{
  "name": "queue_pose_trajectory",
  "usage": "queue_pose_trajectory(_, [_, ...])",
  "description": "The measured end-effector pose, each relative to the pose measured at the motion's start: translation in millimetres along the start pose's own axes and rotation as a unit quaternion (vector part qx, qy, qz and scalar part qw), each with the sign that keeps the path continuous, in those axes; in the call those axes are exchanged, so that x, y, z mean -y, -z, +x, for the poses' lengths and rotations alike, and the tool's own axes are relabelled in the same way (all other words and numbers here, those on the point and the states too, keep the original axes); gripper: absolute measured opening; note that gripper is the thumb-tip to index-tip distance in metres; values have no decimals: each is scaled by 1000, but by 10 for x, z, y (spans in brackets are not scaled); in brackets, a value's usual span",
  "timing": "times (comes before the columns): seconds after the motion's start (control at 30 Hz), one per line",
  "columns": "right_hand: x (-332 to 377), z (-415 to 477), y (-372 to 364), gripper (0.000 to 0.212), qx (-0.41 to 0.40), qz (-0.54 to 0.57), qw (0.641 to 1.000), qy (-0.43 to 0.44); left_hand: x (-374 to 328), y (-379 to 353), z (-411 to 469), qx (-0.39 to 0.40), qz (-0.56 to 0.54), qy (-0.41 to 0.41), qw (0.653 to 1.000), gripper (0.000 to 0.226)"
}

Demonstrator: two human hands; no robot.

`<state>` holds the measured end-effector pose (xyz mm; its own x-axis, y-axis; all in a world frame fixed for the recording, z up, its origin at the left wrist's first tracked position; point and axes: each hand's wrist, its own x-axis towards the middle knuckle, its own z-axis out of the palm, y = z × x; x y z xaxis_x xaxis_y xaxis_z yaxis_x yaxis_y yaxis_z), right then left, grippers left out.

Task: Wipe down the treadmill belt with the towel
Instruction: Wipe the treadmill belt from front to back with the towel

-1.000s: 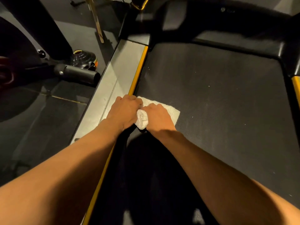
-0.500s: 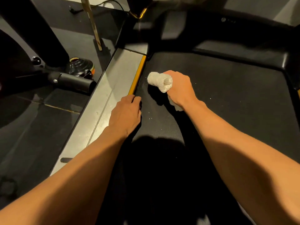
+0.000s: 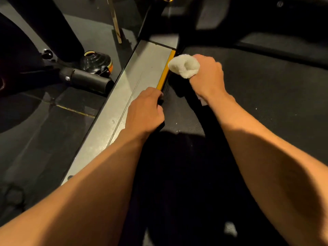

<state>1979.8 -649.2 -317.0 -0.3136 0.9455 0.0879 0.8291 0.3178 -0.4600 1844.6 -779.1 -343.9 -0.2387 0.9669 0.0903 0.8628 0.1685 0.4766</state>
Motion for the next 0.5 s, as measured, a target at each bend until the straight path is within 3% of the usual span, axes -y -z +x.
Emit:
queue_pose_trajectory(0.1, [38, 182, -272, 31, 70, -22, 997, 12, -42, 6, 5, -3, -13, 18, 1000, 41])
queue_pose_trajectory(0.2, [51, -144, -412, 31, 81, -26, 995, 58, -34, 17, 6, -14, -24, 17, 999, 41])
queue_pose_trajectory(0.33, [163, -852, -288, 46, 132, 2, 990, 44, -45, 51, 7, -23, -57, 51, 997, 19])
queue_pose_trajectory(0.5, [194, -1652, 73, 37, 300, 62, 935, 177, -37, 163, 29, 12, -51, 40, 998, 22])
